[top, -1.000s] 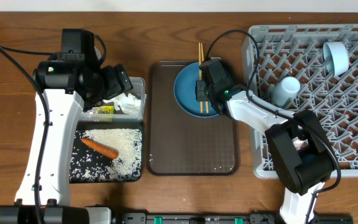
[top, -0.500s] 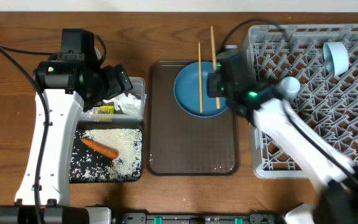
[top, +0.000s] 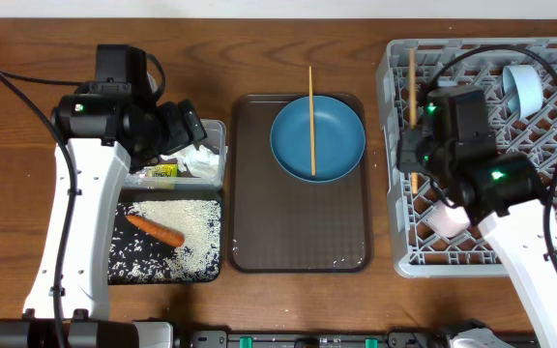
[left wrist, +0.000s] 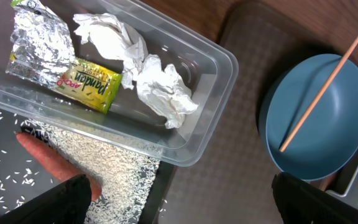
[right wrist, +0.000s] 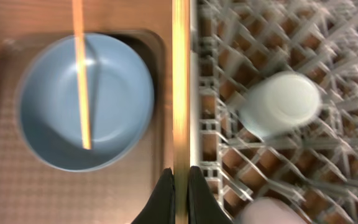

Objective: Sort waste into correct bins and load items into the dishwasher rack

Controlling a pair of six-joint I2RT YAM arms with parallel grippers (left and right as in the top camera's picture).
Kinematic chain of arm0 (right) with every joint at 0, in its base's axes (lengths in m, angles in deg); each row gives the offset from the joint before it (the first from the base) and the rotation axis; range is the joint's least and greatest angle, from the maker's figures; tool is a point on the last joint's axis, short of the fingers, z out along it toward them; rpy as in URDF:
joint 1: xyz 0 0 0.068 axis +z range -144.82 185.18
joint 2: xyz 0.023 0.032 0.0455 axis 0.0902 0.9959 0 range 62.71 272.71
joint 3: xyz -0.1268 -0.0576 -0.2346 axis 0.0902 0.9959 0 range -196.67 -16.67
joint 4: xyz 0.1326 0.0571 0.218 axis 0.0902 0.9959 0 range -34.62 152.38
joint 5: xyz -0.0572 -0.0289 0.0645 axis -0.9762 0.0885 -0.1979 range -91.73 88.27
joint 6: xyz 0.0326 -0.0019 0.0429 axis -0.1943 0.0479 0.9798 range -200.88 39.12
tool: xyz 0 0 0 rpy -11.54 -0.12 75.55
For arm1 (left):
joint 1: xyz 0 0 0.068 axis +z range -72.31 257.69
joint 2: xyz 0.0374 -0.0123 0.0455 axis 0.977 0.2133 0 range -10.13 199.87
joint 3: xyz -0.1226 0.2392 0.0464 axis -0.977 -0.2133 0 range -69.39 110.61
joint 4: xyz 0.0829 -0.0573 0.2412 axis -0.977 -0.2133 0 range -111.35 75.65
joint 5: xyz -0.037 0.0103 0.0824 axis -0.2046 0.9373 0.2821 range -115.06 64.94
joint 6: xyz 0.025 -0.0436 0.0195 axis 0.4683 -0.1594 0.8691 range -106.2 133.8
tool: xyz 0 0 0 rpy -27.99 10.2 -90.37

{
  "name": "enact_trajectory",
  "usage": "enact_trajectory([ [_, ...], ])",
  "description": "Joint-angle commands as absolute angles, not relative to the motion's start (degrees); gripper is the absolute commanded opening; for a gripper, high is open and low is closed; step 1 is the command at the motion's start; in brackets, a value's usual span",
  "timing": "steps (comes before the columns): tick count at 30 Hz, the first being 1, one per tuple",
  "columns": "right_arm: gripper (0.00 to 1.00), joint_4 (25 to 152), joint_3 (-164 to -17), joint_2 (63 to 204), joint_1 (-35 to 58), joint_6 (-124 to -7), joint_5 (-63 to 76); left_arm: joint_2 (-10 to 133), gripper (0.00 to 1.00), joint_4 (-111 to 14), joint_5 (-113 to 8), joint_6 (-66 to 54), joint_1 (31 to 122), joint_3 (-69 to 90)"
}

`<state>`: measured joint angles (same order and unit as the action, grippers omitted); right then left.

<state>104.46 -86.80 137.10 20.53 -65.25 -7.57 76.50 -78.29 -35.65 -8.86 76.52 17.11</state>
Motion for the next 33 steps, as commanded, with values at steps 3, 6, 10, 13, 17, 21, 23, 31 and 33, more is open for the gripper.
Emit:
enact_trajectory([
  [3, 0.01, 105.2, -85.9, 140.8, 18.7, -66.4, -7.9, 75.7, 0.95, -78.4, -36.0, -8.9, 76.8, 18.5],
  [6, 0.01, 105.1, -85.5, 143.3, 18.7, -67.3, -7.9, 75.7, 0.95, -78.4, -36.0, -8.9, 76.8, 18.5],
  [10, 0.01, 105.1, -85.5, 147.3, 18.7, -67.3, -7.9, 75.7, 0.95, -78.4, -36.0, -8.9, 76.8, 18.5],
  [13, 0.01, 105.0, -85.5, 150.2, 18.7, -67.3, -7.9, 75.7, 0.95, -78.4, -36.0, -8.9, 76.8, 18.5],
  [17, 0.01, 104.9, -85.5, 153.4, 18.3, -67.3, -8.0, 75.7, 0.95, -78.4, -36.0, -8.9, 76.8, 18.5],
  [21, 0.03, 104.7, -85.5, 155.7, 17.8, -67.3, -10.4, 75.7, 0.95, -78.4, -36.0, -8.9, 76.8, 18.5],
  [23, 0.03, 104.7, -85.5, 156.2, 17.8, -67.3, -11.4, 75.7, 0.95, -78.4, -36.0, -8.9, 76.8, 18.5],
  [31, 0.35, 104.5, -85.6, 156.2, 17.7, -67.5, -11.3, 75.7, 0.95, -78.4, -36.0, -8.9, 76.8, 18.5],
  [33, 0.37, 105.1, -86.1, 155.9, 17.7, -68.6, -11.3, 75.7, 0.95, -78.4, -36.0, -8.9, 76.8, 18.5],
])
